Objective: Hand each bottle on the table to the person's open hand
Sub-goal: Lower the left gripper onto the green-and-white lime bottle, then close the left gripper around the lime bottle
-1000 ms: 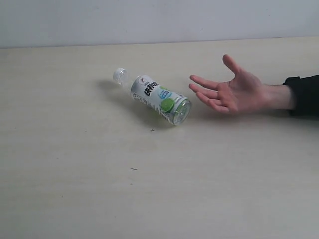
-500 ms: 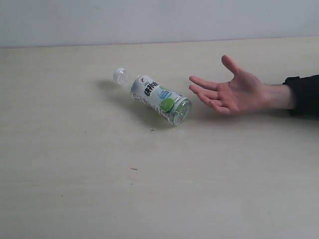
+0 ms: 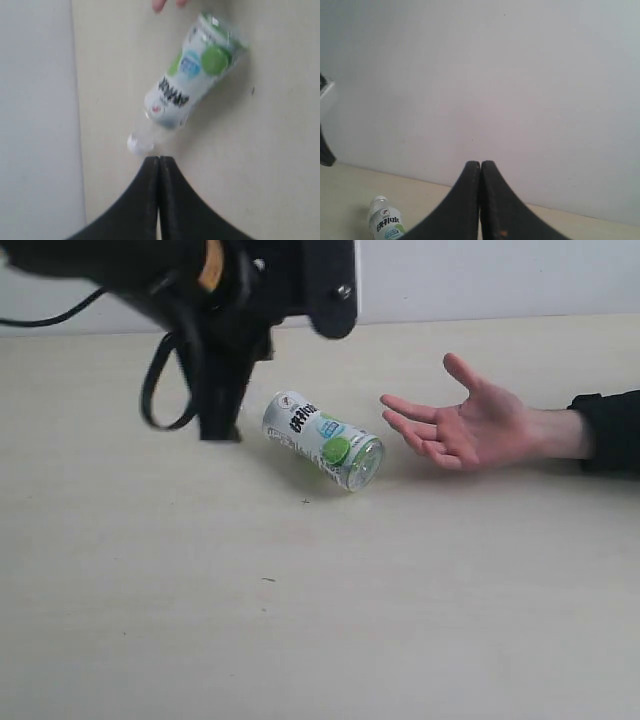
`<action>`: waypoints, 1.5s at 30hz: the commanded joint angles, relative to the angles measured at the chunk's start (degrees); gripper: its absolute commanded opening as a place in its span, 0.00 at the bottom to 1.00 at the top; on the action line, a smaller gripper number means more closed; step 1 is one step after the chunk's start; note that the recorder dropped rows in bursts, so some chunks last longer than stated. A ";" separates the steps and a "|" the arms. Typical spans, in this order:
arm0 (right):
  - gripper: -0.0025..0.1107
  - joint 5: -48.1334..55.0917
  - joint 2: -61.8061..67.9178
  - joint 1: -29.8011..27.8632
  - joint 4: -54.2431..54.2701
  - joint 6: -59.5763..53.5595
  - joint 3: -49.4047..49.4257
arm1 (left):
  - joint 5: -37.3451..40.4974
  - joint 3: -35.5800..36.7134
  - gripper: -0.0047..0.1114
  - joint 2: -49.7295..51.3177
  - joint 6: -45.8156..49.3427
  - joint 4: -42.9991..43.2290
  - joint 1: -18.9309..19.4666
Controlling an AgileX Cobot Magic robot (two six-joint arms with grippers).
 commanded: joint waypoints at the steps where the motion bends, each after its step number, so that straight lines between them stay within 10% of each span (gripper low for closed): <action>1: 0.02 0.14 -0.27 -0.01 -0.12 -0.14 0.26 | 3.39 -14.94 0.04 11.56 23.10 -16.99 6.87; 14: 0.02 0.14 -0.27 -0.01 -0.12 -0.01 0.26 | 23.22 -47.37 0.04 36.71 40.12 -19.42 11.15; 23: 0.02 0.14 -0.27 -0.01 -0.12 -0.01 0.26 | 23.22 -47.22 0.09 37.29 39.78 -21.02 11.15; 31: 0.02 0.14 -0.27 -0.01 -0.12 -0.11 0.26 | 23.22 -44.10 0.76 37.41 37.66 -20.78 11.15; 45: 0.02 0.14 -0.27 -0.01 -0.29 -0.01 0.26 | 6.74 -33.70 0.74 40.89 41.99 -18.52 11.15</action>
